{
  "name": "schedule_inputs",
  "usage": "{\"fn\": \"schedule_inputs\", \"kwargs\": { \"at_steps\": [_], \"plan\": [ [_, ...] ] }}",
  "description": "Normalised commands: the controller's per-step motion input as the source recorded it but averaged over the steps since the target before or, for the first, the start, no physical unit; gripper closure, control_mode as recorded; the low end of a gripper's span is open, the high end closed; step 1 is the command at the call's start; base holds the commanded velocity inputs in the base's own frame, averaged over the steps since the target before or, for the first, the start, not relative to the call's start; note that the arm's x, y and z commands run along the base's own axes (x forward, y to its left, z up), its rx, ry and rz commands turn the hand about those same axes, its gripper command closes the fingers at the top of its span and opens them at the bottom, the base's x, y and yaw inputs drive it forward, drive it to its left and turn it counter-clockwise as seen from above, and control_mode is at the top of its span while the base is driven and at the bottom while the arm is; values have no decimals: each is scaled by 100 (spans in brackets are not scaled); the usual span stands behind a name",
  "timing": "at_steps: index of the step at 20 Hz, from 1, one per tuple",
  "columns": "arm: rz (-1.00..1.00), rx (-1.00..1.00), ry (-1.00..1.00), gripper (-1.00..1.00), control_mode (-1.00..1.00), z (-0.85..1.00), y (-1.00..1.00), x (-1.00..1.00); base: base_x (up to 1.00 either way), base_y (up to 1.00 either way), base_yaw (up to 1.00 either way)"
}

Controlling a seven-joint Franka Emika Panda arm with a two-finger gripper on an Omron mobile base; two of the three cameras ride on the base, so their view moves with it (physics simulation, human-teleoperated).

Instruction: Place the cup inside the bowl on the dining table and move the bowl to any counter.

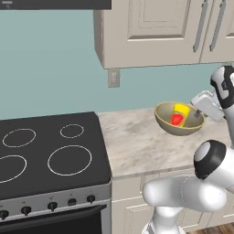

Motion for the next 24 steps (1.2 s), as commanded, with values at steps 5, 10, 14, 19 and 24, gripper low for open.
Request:
{"fn": "schedule_inputs", "kwargs": {
  "at_steps": [5,10,14,19,24],
  "plan": [
    [0,0,0,100,100,0,0,0,4,-8,0],
    [0,0,0,100,100,0,0,0,0,0,0],
    [0,0,0,100,100,0,0,0,0,0,0],
    [0,0,0,100,100,0,0,0,0,0,0],
    [0,0,0,100,100,0,0,0,0,0,0]
  ]
}}
